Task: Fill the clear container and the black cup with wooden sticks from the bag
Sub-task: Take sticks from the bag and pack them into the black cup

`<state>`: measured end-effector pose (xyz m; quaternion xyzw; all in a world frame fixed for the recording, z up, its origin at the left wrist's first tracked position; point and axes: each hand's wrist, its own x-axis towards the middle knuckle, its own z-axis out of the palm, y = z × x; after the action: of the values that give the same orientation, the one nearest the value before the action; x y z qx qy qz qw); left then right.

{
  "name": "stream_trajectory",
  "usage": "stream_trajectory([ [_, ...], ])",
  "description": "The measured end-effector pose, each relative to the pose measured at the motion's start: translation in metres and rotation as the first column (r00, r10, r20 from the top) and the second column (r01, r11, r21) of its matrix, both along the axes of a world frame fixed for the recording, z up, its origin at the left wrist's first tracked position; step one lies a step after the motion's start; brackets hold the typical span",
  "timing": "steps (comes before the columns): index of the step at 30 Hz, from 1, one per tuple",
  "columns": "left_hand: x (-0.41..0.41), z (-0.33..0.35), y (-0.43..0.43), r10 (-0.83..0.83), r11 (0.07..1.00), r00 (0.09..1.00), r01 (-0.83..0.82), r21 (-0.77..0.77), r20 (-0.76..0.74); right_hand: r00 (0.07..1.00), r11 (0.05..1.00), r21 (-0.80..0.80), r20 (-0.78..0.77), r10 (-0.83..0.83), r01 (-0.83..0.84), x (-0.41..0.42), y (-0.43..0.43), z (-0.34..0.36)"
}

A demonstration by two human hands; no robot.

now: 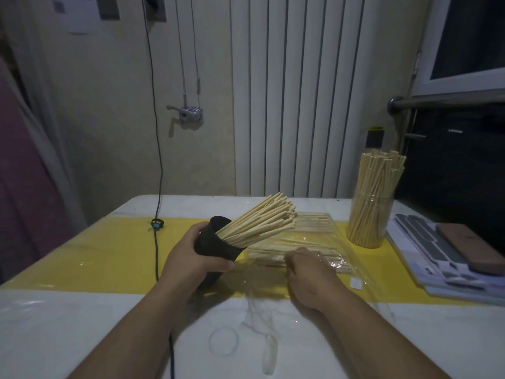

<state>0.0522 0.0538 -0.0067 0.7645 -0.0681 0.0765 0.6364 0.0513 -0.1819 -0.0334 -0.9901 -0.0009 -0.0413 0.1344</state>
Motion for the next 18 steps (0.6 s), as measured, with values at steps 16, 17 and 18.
stream_trajectory([
  [16,-0.0005,0.0006,-0.0003,0.002,1.000,1.000,-0.003,-0.010,-0.014,0.992,0.997,0.042,0.099,-0.073,0.069,0.0074,0.0012,-0.0066],
  [17,-0.0008,0.0007,-0.0003,0.001,1.000,1.000,-0.001,-0.005,-0.012,0.992,0.997,0.041,0.110,-0.068,0.064,0.0065,0.0021,-0.0055],
  [18,-0.0010,0.0009,-0.0003,0.000,1.000,1.000,0.000,-0.001,-0.011,0.990,0.996,0.057,0.116,-0.075,0.069,0.0071,0.0023,-0.0055],
])
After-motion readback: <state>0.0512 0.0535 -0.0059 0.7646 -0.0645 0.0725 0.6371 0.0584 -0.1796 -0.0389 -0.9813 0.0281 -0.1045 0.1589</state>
